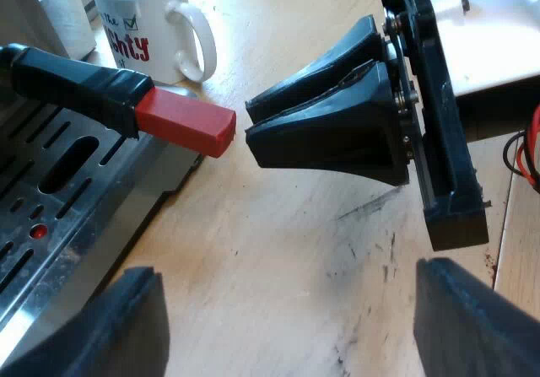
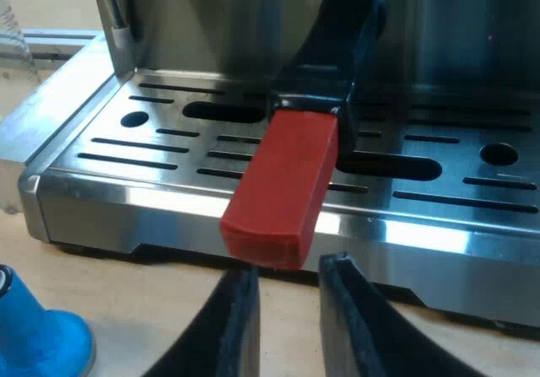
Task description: Grind coffee beans and then tamp
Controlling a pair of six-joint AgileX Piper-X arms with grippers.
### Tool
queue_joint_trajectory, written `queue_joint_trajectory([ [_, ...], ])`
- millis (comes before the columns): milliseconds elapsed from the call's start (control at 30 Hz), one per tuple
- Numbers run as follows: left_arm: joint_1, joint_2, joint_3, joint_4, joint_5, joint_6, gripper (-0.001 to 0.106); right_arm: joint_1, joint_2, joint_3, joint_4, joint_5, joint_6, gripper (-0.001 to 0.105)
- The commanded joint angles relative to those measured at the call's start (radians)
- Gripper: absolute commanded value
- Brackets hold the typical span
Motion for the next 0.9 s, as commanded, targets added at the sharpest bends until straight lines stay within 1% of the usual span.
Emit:
queue_joint_trajectory([
  [33,-0.004,-0.003,0.001,-0.018,0.006,0.008,0.064,-0.006,-0.002,-0.003,-0.004,-0.010,-0.041,0.021],
  [100,-0.004,-0.003,0.001,-0.018,0.006,0.008,0.064,-0.020,-0.002,-0.003,-0.004,-0.036,-0.065,0.021],
  [267,-0.004,-0.003,0.001,-0.018,0.006,0.008,0.064,-0.056,-0.002,-0.003,-0.037,-0.046,-0.064,0.021],
  [467,-0.004,-0.003,0.001,-0.018,0.006,0.008,0.064,-0.071,-0.002,-0.003,-0.041,-0.100,-0.122,0.021],
  [533,-0.004,-0.003,0.001,-0.018,0.006,0.008,0.064,-0.074,-0.002,-0.003,-0.041,-0.103,-0.123,0.021],
  [700,-0.004,-0.003,0.001,-0.018,0.006,0.008,0.064,-0.074,-0.002,-0.003,-0.049,-0.035,-0.127,0.021],
  [733,-0.004,-0.003,0.001,-0.018,0.006,0.008,0.064,-0.074,-0.002,-0.003,-0.051,-0.035,-0.127,0.021],
  [767,-0.004,-0.003,0.001,-0.018,0.006,0.008,0.064,-0.074,-0.002,-0.003,-0.051,-0.005,-0.127,0.021],
  [900,-0.004,-0.003,0.001,-0.018,0.006,0.008,0.064,-0.074,-0.002,-0.003,-0.057,0.009,-0.127,0.021],
])
